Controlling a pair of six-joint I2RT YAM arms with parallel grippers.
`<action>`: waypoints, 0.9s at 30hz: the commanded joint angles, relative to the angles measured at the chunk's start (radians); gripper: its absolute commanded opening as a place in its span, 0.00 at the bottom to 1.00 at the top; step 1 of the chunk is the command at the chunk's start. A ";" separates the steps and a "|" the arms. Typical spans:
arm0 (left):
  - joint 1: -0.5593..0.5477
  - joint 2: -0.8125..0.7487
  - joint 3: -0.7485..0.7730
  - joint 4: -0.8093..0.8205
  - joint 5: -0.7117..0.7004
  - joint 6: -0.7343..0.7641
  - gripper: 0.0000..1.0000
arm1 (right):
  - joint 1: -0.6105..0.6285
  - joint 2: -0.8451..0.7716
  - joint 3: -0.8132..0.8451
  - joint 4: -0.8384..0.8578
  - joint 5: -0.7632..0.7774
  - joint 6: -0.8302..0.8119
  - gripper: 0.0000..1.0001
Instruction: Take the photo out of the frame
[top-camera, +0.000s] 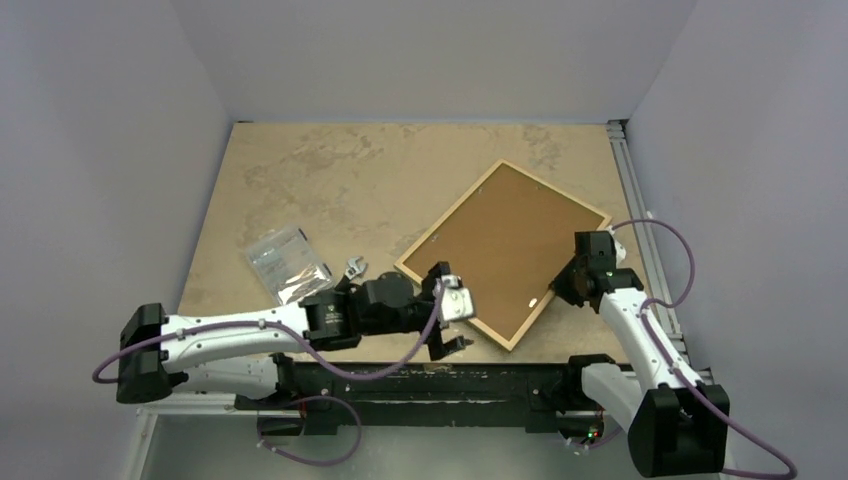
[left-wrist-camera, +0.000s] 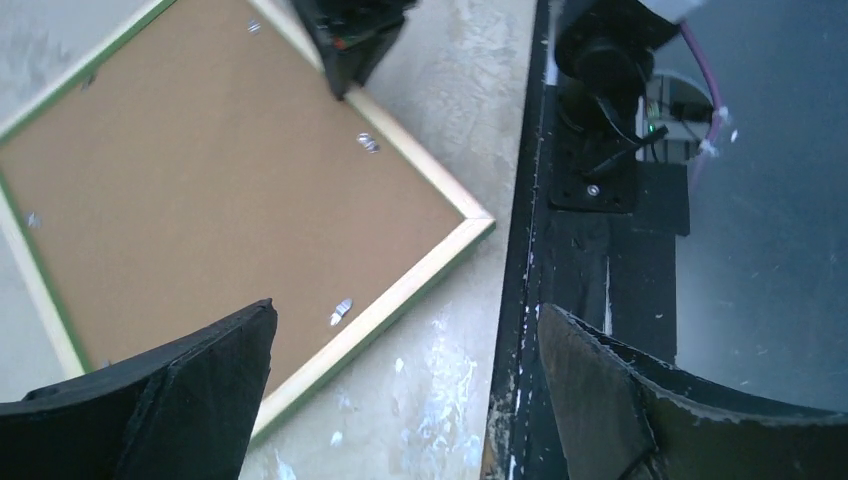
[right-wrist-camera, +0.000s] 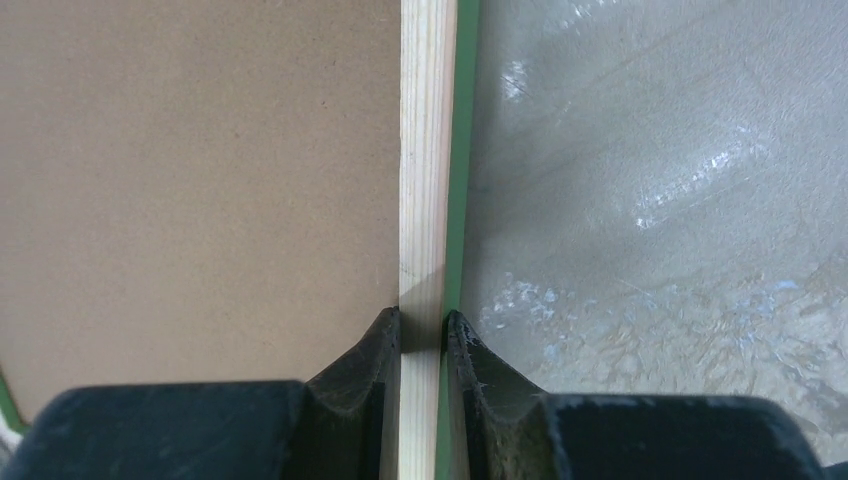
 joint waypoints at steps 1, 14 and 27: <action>-0.157 0.086 -0.034 0.216 -0.153 0.282 1.00 | 0.002 -0.029 0.137 -0.030 -0.088 -0.042 0.00; -0.285 0.448 -0.104 0.583 -0.409 0.608 0.99 | 0.002 -0.041 0.166 -0.039 -0.175 -0.029 0.00; -0.291 0.809 -0.006 0.973 -0.728 0.810 0.73 | 0.002 -0.037 0.195 -0.069 -0.186 -0.010 0.00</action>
